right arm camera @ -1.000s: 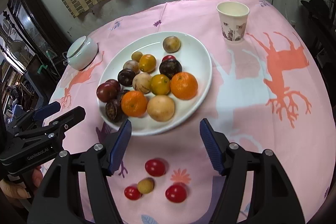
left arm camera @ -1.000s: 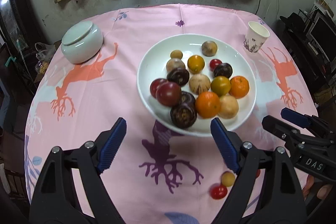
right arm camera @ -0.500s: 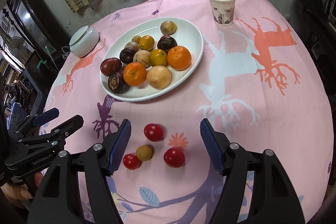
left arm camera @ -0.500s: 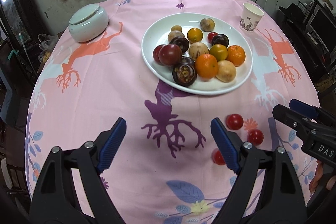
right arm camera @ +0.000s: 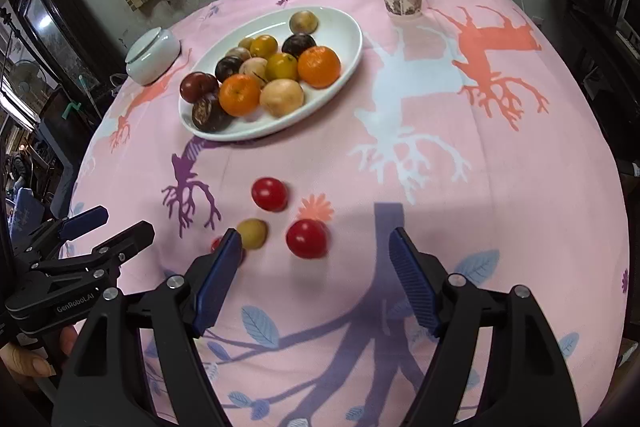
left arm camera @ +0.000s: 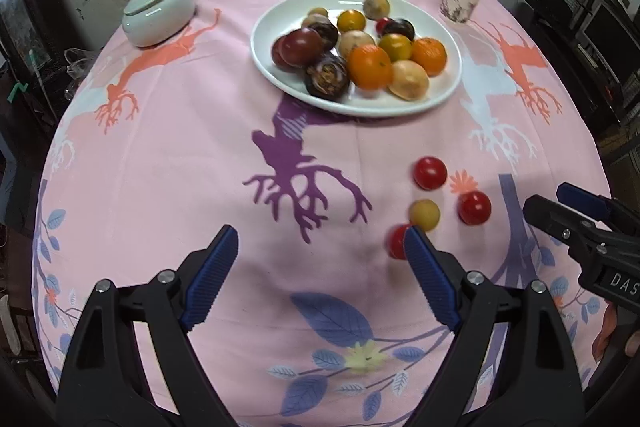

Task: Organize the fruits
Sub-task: 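Withdraw both tools from the plate toward the remaining tomatoes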

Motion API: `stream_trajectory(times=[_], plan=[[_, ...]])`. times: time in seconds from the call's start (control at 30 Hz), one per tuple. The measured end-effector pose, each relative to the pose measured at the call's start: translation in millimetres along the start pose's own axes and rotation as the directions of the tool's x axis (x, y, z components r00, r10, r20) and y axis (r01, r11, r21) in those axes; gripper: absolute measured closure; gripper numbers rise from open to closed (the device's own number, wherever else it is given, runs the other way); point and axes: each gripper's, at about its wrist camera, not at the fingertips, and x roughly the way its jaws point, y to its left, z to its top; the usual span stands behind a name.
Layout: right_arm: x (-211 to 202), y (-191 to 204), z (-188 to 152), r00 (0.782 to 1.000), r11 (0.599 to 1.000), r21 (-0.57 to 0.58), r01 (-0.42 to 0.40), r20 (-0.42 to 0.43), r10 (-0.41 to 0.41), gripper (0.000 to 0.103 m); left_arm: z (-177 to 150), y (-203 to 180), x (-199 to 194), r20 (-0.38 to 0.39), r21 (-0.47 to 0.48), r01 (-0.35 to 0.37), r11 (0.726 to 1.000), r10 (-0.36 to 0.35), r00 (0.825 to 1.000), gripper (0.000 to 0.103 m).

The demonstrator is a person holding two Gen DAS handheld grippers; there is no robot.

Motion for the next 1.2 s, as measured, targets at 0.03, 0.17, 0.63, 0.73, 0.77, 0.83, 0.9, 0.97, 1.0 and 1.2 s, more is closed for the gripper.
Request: stream_trajectory(times=[0.03, 0.17, 0.63, 0.73, 0.77, 0.83, 0.9, 0.97, 1.0, 1.2], plan=[[-0.3, -2.8, -2.7, 1.0, 1.0, 0.001, 0.004, -0.004, -0.004, 0.027, -3.0, -2.9, 2.5, -0.011, 0.002, 0.006, 1.0, -0.006, 1.0, 0.016], [-1.5, -14.1, -12.6, 1.0, 1.0, 0.022, 0.001, -0.022, 0.0, 0.027, -14.7, -15.5, 10.3, -0.045, 0.024, 0.012, 1.0, -0.011, 0.999, 0.016], [9.2, -5.0, -26.2, 0.998, 0.998, -0.062, -0.022, -0.062, 0.018, 0.027, -20.8, -34.8, 22.9, -0.083, 0.075, 0.043, 0.996, -0.037, 0.996, 0.016], [12.9, -9.3, -23.8, 0.997, 0.999, -0.047, -0.026, -0.07, 0.023, 0.027, -19.1, -38.9, 28.0, -0.08, 0.094, 0.04, 0.995, -0.033, 0.996, 0.016], [13.4, -11.0, -23.1, 0.997, 0.999, -0.043, -0.026, -0.069, 0.023, 0.027, -18.3, -39.5, 30.4, -0.083, 0.097, 0.041, 0.994, -0.033, 0.996, 0.016], [14.0, -13.7, -21.7, 0.998, 0.999, -0.036, -0.029, -0.064, 0.026, 0.027, -16.7, -39.5, 34.7, -0.086, 0.096, 0.04, 0.995, -0.032, 0.996, 0.016], [15.5, -15.6, -20.9, 0.998, 0.999, -0.032, -0.027, -0.064, 0.025, 0.027, -14.4, -39.5, 39.2, -0.084, 0.097, 0.044, 0.994, -0.036, 0.996, 0.016], [17.6, -17.6, -20.2, 0.997, 0.999, -0.028, -0.026, -0.069, 0.024, 0.027, -11.8, -40.6, 43.9, -0.081, 0.105, 0.043, 0.994, -0.035, 0.996, 0.016], [18.5, -18.5, -19.9, 0.997, 0.999, -0.026, -0.025, -0.071, 0.023, 0.027, -10.3, -41.4, 46.5, -0.083, 0.11, 0.042, 0.993, -0.033, 0.996, 0.017], [20.0, -21.5, -17.6, 0.997, 1.0, -0.018, -0.018, -0.07, 0.017, 0.027, -3.6, -46.2, 49.6, -0.068, 0.116, 0.053, 0.992, -0.045, 0.997, 0.019]])
